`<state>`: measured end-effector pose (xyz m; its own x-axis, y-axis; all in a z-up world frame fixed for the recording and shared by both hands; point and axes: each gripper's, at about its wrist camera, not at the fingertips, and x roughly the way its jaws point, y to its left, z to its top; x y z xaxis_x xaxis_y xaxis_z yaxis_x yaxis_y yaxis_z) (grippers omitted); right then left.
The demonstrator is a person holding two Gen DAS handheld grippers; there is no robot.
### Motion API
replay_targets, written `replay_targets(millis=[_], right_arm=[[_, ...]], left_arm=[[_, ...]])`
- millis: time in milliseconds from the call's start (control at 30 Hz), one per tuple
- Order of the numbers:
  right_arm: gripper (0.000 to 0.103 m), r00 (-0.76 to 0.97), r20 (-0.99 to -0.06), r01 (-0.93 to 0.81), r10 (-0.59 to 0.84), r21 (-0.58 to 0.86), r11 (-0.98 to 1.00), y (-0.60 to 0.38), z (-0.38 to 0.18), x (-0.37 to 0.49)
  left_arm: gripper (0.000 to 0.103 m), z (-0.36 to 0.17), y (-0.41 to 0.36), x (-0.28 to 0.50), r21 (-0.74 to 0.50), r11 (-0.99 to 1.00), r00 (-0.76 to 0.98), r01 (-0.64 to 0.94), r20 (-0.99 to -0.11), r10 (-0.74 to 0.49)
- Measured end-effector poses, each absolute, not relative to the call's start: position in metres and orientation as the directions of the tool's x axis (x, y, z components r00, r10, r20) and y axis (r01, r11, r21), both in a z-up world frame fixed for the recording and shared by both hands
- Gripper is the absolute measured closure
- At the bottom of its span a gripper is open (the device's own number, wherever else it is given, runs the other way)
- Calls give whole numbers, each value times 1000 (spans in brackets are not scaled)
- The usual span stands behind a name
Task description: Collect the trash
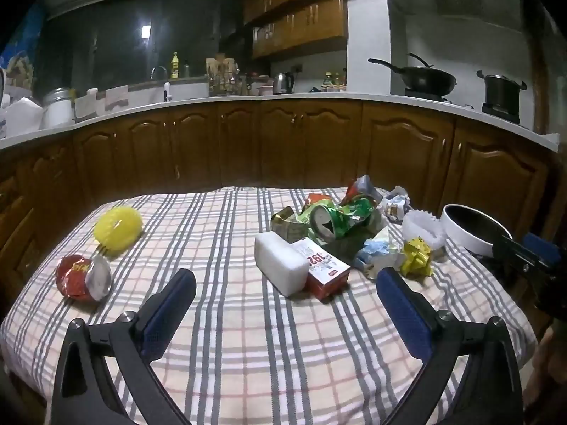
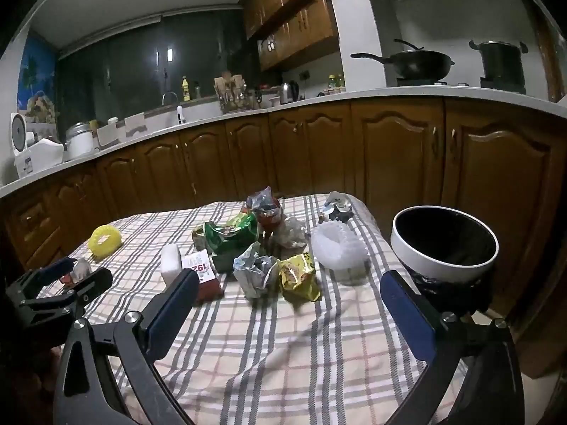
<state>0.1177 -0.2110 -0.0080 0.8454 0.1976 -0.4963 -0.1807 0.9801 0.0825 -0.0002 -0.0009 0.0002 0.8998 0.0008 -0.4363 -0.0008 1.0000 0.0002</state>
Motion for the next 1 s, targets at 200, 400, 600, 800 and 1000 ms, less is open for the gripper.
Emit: replay_targets(millis=[200,400,600,800,1000], right_arm=[[0,844,-497,-180,201,91,980,-214,-6,119],[0,844,-497,-179,201,93,979,-212,-8,117],[0,839,-503,-186,209,96,978,-211,-8,117],[0,831,-513,-187,214,104,977,-211,-11,120],[0,830,-514,-188,216,107,976,-210,-13,120]], left_arm=[[1,-1,2,1,-34,999,896,-4,-443,-11],[1,-4,6,3,-39,999,890,-9,-456,-10],[1,-4,0,5,-36,999,892,-10,-452,-7],[1,-7,1,7,-41,999,886,-15,-463,-6],[1,-8,1,9,-42,999,886,-15,-464,-6]])
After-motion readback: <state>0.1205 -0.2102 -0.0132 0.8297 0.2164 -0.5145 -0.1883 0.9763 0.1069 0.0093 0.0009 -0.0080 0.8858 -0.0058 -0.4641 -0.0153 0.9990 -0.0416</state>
